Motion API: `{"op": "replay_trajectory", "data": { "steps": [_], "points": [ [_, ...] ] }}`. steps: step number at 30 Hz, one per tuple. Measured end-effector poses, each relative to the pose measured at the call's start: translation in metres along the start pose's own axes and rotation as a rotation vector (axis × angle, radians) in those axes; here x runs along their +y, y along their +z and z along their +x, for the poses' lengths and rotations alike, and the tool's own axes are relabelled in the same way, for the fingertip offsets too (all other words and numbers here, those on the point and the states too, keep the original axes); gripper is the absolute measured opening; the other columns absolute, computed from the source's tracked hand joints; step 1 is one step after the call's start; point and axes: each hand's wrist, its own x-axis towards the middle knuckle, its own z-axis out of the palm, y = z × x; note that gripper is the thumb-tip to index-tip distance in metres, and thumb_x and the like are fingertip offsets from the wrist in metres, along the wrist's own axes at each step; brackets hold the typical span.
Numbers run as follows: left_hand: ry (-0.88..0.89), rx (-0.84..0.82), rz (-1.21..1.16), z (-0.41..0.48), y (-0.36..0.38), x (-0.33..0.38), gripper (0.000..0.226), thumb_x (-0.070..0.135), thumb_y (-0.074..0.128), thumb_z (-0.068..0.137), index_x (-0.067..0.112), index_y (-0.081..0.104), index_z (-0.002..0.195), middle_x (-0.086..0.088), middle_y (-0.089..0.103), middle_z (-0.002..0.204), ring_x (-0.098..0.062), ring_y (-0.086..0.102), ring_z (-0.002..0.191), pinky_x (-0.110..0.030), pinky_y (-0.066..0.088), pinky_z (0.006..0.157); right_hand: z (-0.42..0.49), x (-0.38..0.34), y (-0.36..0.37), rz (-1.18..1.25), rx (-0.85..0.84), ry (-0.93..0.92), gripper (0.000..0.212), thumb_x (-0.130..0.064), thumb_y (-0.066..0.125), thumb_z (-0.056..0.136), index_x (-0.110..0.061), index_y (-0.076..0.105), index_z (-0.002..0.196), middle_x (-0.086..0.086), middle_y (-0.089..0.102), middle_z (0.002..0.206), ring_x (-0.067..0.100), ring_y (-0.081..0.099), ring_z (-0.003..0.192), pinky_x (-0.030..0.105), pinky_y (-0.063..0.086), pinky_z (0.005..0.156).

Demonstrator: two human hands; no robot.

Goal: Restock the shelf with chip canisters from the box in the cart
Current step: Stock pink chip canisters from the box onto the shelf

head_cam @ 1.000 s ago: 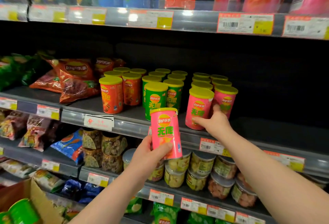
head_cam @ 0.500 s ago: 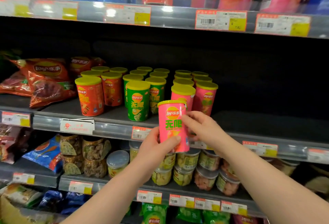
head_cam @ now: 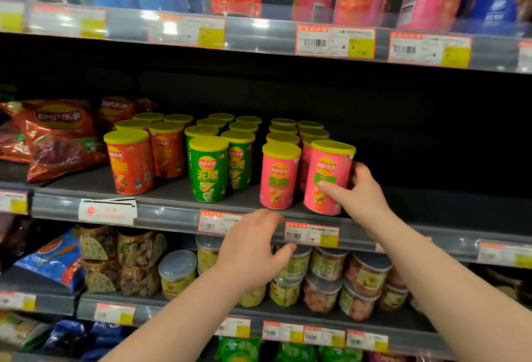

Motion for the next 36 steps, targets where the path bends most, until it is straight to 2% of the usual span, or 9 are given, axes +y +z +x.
{"op": "replay_trajectory", "data": {
  "steps": [2,4,8,11,20,26,28,32,36],
  "points": [
    [0.093,0.038,0.145,0.000,0.006,-0.006,0.049,0.050,0.047,0.077,0.015,0.065,0.106,-0.001,0.065,0.103,-0.022,0.063,0.092,-0.034,0.054,0.074,0.008,0.009,0.002,-0.049,0.006,0.014,0.069,-0.022,0.079,0.075,-0.016,0.042,0.133,0.003,0.056,0.126,0.015,0.056,0.106,0.032,0.048,0.087],
    [0.134,0.092,0.218,0.000,0.011,-0.010,0.047,0.049,0.046,0.069,0.016,0.068,0.094,0.000,0.066,0.090,-0.023,0.064,0.079,-0.032,0.055,0.063,0.014,0.016,0.006,-0.094,0.008,0.021,0.071,-0.023,0.080,0.074,-0.015,0.043,0.133,0.007,0.056,0.130,0.020,0.056,0.111,0.036,0.048,0.091],
    [0.154,0.094,0.266,0.002,0.015,-0.018,0.045,0.045,0.050,0.065,0.014,0.066,0.093,-0.003,0.063,0.095,-0.028,0.061,0.092,-0.036,0.052,0.071,0.019,0.021,0.010,-0.109,-0.017,0.032,0.072,-0.021,0.078,0.076,-0.014,0.040,0.137,0.007,0.055,0.131,0.016,0.053,0.107,0.029,0.044,0.085],
    [0.126,0.052,0.316,0.003,0.015,-0.020,0.048,0.048,0.047,0.065,0.015,0.066,0.095,-0.004,0.064,0.100,-0.030,0.061,0.100,-0.039,0.054,0.075,0.022,0.022,0.010,-0.118,-0.054,0.042,0.070,-0.023,0.077,0.077,-0.013,0.040,0.137,0.008,0.053,0.135,0.020,0.053,0.114,0.028,0.043,0.086],
    [0.093,-0.015,0.369,0.003,0.014,-0.016,0.051,0.051,0.043,0.068,0.016,0.069,0.093,-0.005,0.067,0.103,-0.033,0.062,0.104,-0.042,0.056,0.079,0.024,0.024,0.010,-0.169,-0.065,0.041,0.063,-0.025,0.074,0.081,-0.013,0.042,0.134,0.008,0.055,0.132,0.019,0.054,0.110,0.029,0.043,0.085],
    [0.091,-0.019,0.384,-0.003,0.016,-0.011,0.049,0.051,0.043,0.069,0.016,0.069,0.091,-0.003,0.065,0.099,-0.030,0.063,0.099,-0.039,0.055,0.074,0.013,0.026,0.005,-0.400,0.015,-0.050,0.075,-0.040,0.073,0.078,-0.016,0.036,0.139,0.008,0.045,0.135,0.025,0.050,0.120,0.040,0.045,0.098],
    [0.089,-0.019,0.392,-0.007,0.018,-0.012,0.048,0.051,0.043,0.070,0.017,0.069,0.092,-0.004,0.065,0.098,-0.029,0.064,0.097,-0.038,0.054,0.073,0.001,0.023,0.002,-0.505,0.042,-0.158,0.068,-0.038,0.068,0.082,-0.017,0.037,0.139,0.005,0.043,0.134,0.023,0.047,0.122,0.041,0.043,0.099],
    [0.073,-0.064,0.422,-0.019,0.025,-0.008,0.048,0.051,0.042,0.069,0.017,0.069,0.088,-0.003,0.066,0.096,-0.025,0.065,0.088,-0.035,0.053,0.070,-0.029,0.022,0.004,-0.751,-0.120,-0.404,0.045,-0.033,0.058,0.089,-0.021,0.048,0.131,-0.001,0.048,0.128,0.021,0.045,0.118,0.037,0.038,0.099],
    [0.019,-0.115,0.412,-0.031,0.030,-0.004,0.048,0.052,0.039,0.069,0.018,0.070,0.083,0.001,0.065,0.085,-0.022,0.065,0.077,-0.034,0.052,0.062,-0.054,0.038,0.017,-0.908,-0.384,-0.487,0.036,-0.038,0.048,0.091,-0.026,0.051,0.125,-0.004,0.052,0.126,0.020,0.045,0.119,0.032,0.037,0.097]
  ]
}}
